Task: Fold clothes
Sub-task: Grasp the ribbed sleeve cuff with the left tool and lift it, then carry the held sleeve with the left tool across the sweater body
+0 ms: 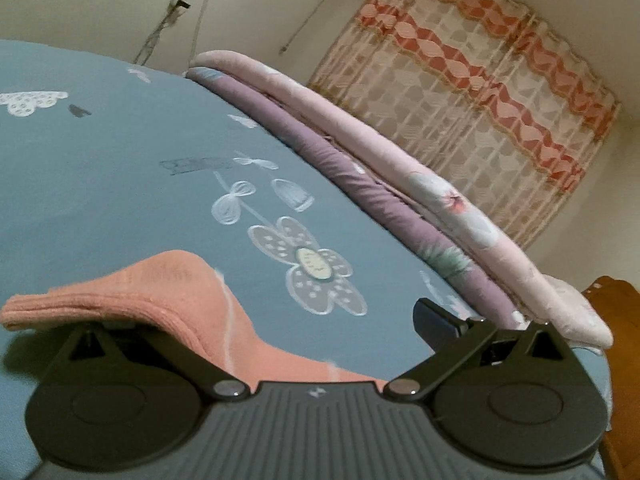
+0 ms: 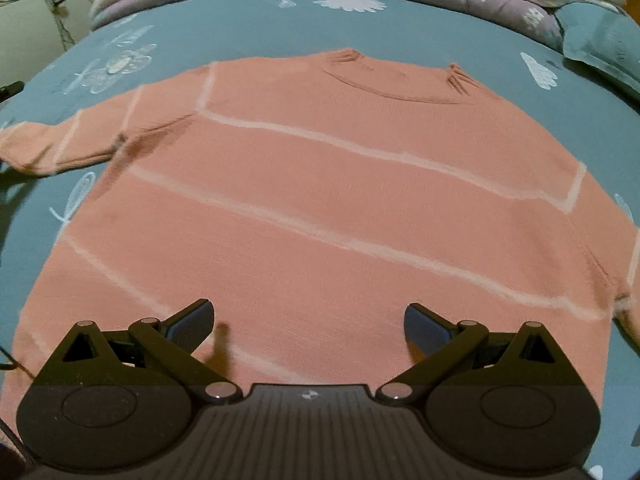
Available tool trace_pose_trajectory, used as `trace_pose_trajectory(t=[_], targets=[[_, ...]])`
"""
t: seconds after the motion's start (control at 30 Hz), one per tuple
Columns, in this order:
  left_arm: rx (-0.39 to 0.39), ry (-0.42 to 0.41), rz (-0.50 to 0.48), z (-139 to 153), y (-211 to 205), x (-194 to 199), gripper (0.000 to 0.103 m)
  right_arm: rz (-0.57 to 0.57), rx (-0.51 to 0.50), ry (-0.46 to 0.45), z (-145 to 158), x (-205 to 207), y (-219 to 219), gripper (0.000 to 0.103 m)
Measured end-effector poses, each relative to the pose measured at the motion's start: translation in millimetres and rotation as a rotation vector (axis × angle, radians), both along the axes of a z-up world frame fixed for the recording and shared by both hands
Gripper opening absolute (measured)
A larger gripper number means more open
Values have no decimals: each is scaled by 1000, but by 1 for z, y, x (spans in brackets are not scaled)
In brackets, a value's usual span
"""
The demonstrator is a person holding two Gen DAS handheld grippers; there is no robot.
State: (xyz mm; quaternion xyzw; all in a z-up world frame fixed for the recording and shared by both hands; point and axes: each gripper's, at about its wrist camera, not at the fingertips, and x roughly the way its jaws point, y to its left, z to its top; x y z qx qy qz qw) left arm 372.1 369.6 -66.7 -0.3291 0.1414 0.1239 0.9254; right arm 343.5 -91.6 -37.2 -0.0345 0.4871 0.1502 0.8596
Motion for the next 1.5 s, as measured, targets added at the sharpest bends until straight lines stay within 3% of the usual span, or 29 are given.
trace_pose_trajectory(t=[0.23, 0.43, 0.9, 1.1, 1.5], targets=[[95, 6, -103, 36, -29, 19, 102, 18, 34, -32, 9, -7, -4, 103], [90, 53, -188, 52, -51, 40, 102, 15, 72, -59, 13, -17, -15, 103], [194, 104, -336, 92, -126, 57, 102, -16, 156, -114, 25, -41, -57, 103], [170, 100, -396, 110, -160, 70, 102, -20, 180, -117, 25, -46, -74, 103], [208, 125, -496, 145, -234, 92, 102, 6, 235, -105, 14, -68, -110, 103]])
